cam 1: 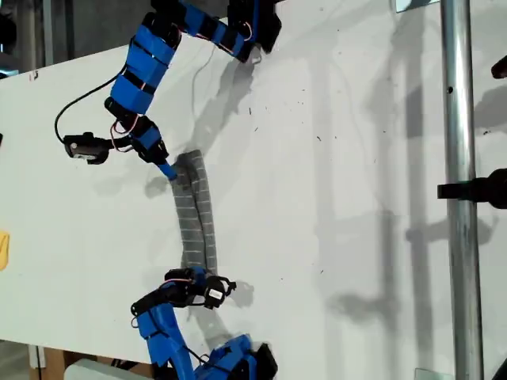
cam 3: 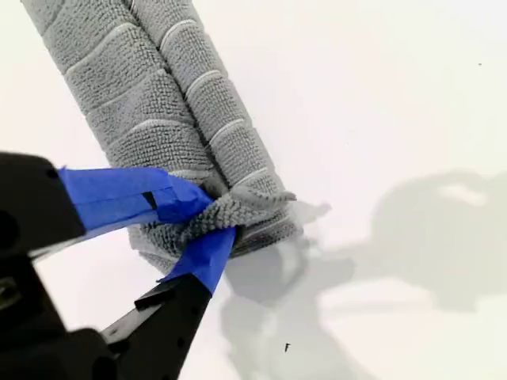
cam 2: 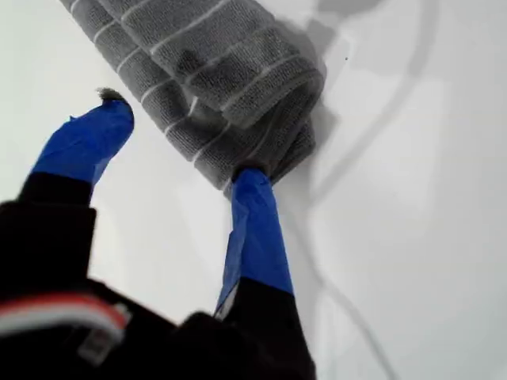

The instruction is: Grasp corners of a towel and fold twice.

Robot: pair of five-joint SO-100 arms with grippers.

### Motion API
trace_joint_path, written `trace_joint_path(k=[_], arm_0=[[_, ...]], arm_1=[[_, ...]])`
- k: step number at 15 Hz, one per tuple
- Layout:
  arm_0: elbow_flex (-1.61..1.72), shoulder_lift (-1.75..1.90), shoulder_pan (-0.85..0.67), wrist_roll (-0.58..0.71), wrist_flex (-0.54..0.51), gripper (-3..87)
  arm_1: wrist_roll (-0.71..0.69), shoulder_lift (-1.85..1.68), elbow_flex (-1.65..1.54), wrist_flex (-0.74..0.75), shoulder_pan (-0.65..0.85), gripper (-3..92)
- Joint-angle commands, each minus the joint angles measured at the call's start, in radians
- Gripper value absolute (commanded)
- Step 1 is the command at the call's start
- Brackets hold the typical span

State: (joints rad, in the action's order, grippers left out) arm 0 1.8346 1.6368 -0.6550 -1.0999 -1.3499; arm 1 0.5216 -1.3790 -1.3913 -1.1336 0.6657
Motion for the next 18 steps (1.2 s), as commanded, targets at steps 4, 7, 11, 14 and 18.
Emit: trace_joint_path(k=[4, 7, 11, 14, 18], arm_0=[[-0.054, 0.057, -0.015, 0.000, -0.012, 2.3], [-0.052, 0.057, -0.018, 0.000, -0.017, 2.2], [-0.049, 0.057, -0.021, 0.000, -0.017, 2.2], [-0.037, 0.057, -0.023, 0.000, -0.011, 2.2], [-0.026, 0.057, -0.026, 0.002, -0.003, 2.2]], arm_1=[[0.014, 0.124, 0.069, 0.115, 0.018, 29.5], [0.028, 0.186, 0.092, 0.150, 0.006, 28.5], [0.043, 0.212, 0.107, 0.199, -0.028, 27.9], [0.046, 0.224, 0.144, 0.222, -0.046, 20.4], [0.061, 0.259, 0.147, 0.268, -0.054, -0.2]])
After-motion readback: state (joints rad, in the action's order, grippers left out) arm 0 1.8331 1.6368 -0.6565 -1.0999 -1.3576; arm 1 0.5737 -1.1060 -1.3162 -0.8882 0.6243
